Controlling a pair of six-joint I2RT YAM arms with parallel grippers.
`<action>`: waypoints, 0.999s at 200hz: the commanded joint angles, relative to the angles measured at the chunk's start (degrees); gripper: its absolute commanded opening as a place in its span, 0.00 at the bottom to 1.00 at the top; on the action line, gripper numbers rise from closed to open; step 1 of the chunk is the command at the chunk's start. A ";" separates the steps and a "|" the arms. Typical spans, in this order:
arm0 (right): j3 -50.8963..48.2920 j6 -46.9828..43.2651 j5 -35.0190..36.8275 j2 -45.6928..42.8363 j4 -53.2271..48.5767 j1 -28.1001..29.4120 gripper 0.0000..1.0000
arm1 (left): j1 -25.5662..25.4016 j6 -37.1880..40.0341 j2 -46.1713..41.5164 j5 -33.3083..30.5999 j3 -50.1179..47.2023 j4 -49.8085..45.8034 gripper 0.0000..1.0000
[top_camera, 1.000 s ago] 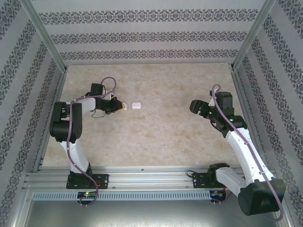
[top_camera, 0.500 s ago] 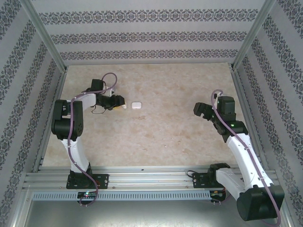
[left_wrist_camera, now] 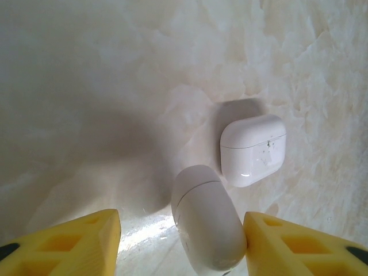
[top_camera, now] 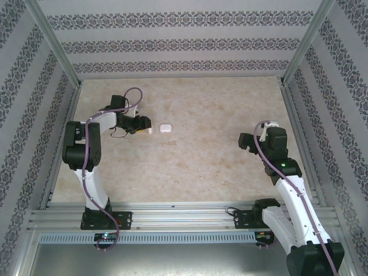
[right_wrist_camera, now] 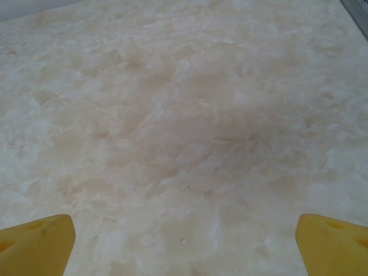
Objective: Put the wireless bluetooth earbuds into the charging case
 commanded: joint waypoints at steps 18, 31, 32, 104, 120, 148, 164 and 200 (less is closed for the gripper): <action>-1.44 -1.32 0.27 -1.42 1.29 -0.85 0.98 | -0.43 2.27 -1.65 -0.73 0.57 -2.45 0.61; -1.53 -1.28 -0.08 -1.34 1.40 -0.85 0.98 | -0.43 2.57 -1.58 -0.96 0.50 -2.45 0.61; -1.53 -1.28 -0.09 -1.34 1.39 -0.85 0.98 | -0.43 2.58 -1.52 -0.97 0.51 -2.46 0.61; -1.71 -1.26 -0.48 -0.20 2.15 -0.93 0.98 | -0.43 6.34 -1.66 -5.63 -0.50 -3.96 0.63; -2.27 -1.71 0.54 0.12 3.23 -0.93 0.98 | -0.43 6.85 -3.41 -5.78 -1.46 -3.10 0.63; -5.40 -2.93 3.63 0.67 8.19 -1.00 0.98 | -0.43 9.16 -8.40 -6.75 -2.83 -2.39 0.67; -8.16 -3.78 5.41 0.92 12.65 -1.15 0.98 | -0.43 11.21 -12.06 -8.28 -3.82 -2.04 0.97; -13.58 -4.54 9.60 1.48 23.12 -1.68 0.98 | -0.35 15.62 -21.97 -14.31 -10.00 3.15 1.00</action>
